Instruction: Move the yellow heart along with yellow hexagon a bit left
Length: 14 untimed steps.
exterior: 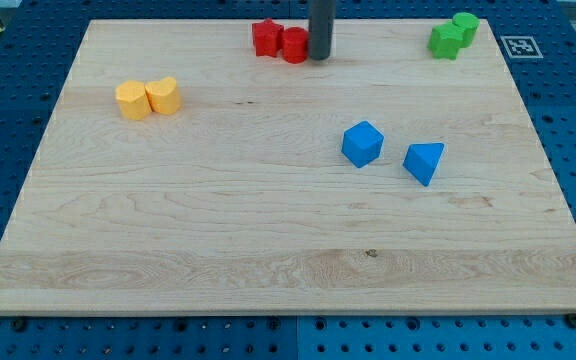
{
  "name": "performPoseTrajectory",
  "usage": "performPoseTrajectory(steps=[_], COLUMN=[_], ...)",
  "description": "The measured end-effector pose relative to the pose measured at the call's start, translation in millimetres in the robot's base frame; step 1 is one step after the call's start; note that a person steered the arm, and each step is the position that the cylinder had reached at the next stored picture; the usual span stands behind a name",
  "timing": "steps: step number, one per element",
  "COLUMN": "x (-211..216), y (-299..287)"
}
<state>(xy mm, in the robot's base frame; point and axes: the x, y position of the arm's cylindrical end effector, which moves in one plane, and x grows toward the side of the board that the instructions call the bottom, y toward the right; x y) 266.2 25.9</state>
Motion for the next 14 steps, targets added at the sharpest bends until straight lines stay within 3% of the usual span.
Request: performPoseTrajectory(steps=[1,4,12,14], x=[-1.3,73.2,73.7,76.4], y=[-17.4,-16.8,-16.7,-103.8])
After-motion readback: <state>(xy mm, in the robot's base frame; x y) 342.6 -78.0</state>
